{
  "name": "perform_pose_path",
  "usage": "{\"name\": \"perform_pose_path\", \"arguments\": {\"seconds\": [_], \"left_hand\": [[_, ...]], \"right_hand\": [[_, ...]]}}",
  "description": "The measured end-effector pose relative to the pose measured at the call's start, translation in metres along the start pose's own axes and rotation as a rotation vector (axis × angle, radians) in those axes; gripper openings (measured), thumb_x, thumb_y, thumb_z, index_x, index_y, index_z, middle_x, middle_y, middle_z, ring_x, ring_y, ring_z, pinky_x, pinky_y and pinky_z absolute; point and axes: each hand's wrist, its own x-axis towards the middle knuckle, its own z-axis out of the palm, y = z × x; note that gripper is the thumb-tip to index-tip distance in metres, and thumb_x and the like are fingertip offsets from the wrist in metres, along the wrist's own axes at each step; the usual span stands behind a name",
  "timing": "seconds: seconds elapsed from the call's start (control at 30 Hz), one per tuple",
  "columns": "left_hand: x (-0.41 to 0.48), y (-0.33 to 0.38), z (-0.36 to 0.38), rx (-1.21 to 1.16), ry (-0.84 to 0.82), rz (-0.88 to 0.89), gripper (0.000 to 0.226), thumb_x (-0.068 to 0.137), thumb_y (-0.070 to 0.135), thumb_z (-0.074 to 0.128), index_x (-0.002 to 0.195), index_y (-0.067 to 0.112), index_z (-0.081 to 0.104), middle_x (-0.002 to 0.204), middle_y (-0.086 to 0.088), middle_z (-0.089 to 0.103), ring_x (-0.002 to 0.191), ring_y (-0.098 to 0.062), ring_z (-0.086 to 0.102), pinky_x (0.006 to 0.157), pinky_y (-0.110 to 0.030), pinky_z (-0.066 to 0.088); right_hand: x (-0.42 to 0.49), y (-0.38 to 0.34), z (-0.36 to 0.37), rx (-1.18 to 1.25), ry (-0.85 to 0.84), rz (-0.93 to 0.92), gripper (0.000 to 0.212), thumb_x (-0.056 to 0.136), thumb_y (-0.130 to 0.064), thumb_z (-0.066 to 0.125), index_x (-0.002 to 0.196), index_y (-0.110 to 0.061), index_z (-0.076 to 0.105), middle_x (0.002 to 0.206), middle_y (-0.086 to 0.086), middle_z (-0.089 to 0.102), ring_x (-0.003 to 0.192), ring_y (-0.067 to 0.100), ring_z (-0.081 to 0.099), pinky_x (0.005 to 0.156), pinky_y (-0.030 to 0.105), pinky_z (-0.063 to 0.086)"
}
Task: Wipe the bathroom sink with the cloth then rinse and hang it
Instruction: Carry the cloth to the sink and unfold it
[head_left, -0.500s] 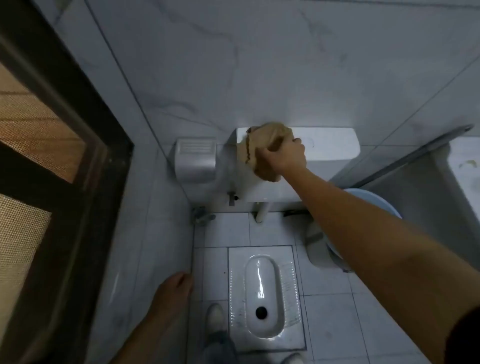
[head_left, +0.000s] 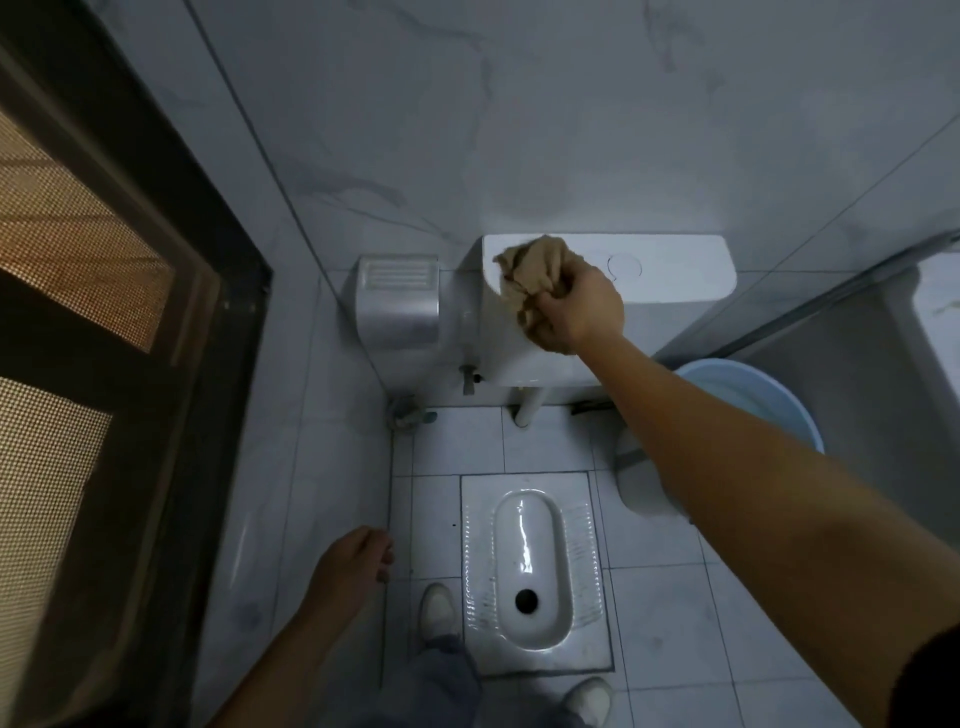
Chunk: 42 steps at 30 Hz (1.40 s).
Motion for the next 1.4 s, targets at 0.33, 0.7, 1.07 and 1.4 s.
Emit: {"name": "perform_pose_path", "arguments": {"seconds": [0.33,0.7,1.07,1.4], "left_hand": [[-0.010,0.015,0.013,0.158,-0.103,0.038,0.026,0.102,0.020,0.052,0.089,0.005,0.069,0.090,-0.011,0.074,0.073,-0.025,0.065,0.067,-0.029,0.046],[-0.036,0.019,0.089,0.434,-0.369,0.108,0.024,0.102,0.016,0.051,0.089,0.004,0.067,0.090,-0.016,0.071,0.066,-0.023,0.062,0.058,-0.027,0.046],[-0.138,-0.039,0.145,0.535,-0.245,0.134,0.029,0.104,0.014,0.047,0.092,-0.002,0.066,0.089,-0.021,0.069,0.072,-0.028,0.061,0.060,-0.028,0.043],[-0.189,-0.030,0.261,0.709,-0.320,0.188,0.031,0.104,0.022,0.050,0.097,-0.003,0.067,0.087,-0.019,0.072,0.070,-0.028,0.063,0.063,-0.030,0.042]], "right_hand": [[-0.216,0.127,-0.006,0.368,0.168,0.166,0.027,0.078,-0.038,0.079,0.095,-0.020,0.070,0.083,-0.003,0.072,0.077,0.013,0.069,0.073,0.039,0.059],[-0.430,0.281,0.056,0.466,0.273,0.682,0.024,0.083,-0.044,0.075,0.090,-0.022,0.069,0.084,-0.005,0.070,0.079,0.013,0.067,0.069,0.031,0.054],[-0.527,0.396,0.052,0.639,0.280,0.684,0.025,0.081,-0.044,0.076,0.083,-0.020,0.070,0.079,0.002,0.071,0.077,0.021,0.067,0.068,0.036,0.052],[-0.577,0.468,-0.048,0.850,0.559,0.664,0.018,0.080,-0.034,0.079,0.087,-0.019,0.072,0.078,-0.002,0.072,0.067,0.013,0.065,0.065,0.028,0.052]]}}
